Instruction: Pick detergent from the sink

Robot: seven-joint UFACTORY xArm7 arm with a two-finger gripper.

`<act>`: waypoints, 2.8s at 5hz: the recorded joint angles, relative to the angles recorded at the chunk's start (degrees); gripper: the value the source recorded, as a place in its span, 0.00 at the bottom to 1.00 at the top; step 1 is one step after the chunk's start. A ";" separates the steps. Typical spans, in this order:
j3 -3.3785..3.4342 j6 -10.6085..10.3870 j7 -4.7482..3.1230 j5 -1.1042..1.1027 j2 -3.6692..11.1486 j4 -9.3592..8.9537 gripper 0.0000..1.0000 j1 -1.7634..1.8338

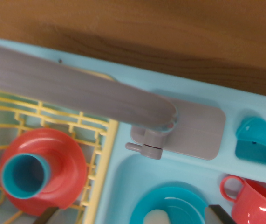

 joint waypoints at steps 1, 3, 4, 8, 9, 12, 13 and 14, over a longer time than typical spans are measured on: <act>-0.36 -2.71 -1.91 0.27 0.31 -2.53 0.00 -0.14; -0.73 -5.43 -3.82 0.53 0.62 -5.06 0.00 -0.28; -0.73 -5.43 -3.82 0.53 0.62 -5.06 0.00 -0.28; -1.44 -10.70 -7.53 1.05 1.22 -9.96 0.00 -0.56; -1.76 -13.08 -9.20 1.28 1.49 -12.18 0.00 -0.68; -2.38 -17.72 -12.47 1.74 2.02 -16.50 0.00 -0.92; -2.38 -17.72 -12.47 1.74 2.02 -16.50 0.00 -0.92; -2.66 -19.78 -13.92 1.94 2.26 -18.42 0.00 -1.03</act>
